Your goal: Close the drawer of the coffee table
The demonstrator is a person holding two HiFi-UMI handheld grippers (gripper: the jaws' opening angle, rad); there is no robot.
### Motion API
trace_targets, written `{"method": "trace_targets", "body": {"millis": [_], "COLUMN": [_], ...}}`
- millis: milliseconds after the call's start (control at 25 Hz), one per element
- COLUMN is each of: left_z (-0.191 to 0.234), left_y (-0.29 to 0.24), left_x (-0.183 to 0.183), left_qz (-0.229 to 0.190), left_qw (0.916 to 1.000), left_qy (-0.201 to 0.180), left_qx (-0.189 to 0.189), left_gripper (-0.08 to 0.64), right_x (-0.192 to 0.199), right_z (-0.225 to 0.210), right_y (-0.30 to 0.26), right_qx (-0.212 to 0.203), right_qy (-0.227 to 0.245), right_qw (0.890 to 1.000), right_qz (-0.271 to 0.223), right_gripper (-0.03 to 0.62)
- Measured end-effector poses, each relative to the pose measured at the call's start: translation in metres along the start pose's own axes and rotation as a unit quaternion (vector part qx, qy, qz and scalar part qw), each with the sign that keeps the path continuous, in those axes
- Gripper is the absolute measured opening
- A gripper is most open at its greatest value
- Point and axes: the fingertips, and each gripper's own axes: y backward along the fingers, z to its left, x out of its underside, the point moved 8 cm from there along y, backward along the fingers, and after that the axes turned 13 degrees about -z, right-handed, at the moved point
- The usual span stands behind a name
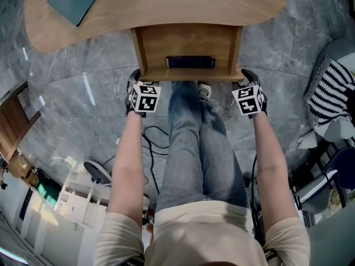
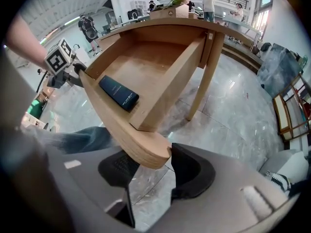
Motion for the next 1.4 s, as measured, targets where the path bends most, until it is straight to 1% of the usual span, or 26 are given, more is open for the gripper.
{"method": "trace_targets", "body": {"millis": [200, 560, 800, 1080, 1400], "left_z": [0.001, 0.002, 0.003, 0.004, -0.003], "left_y": [0.015, 0.036, 0.042, 0.051, 0.049], "left_x": [-0.008, -0.018, -0.023, -0.028, -0.034], "left_qz": [-0.006, -0.003, 0.002, -0.008, -0.003], "left_qw": [0.9999, 0.9998, 0.9996, 0.9995, 0.9993], "left_qy": [0.010, 0.010, 0.010, 0.010, 0.005], "left_qx": [0.006, 0.020, 0.028, 0.030, 0.037], "left_gripper": [0.281, 0.278, 0.276, 0.275, 0.267], "right_x": [-0.009, -0.021, -0.027, -0.035, -0.040], "right_z": [-0.001, 0.003, 0.003, 0.002, -0.012], "right_y": [0.015, 0.034, 0.041, 0.047, 0.045], "right_qx": [-0.005, 0.003, 0.008, 0.014, 0.019], "right_qy": [-0.018, -0.024, -0.023, -0.022, -0.011], "right_qw": [1.000, 1.000, 0.999, 0.999, 0.999], "right_qz": [0.002, 0.017, 0.023, 0.032, 0.043], "right_gripper": [0.192, 0.187, 0.186, 0.186, 0.187]}}
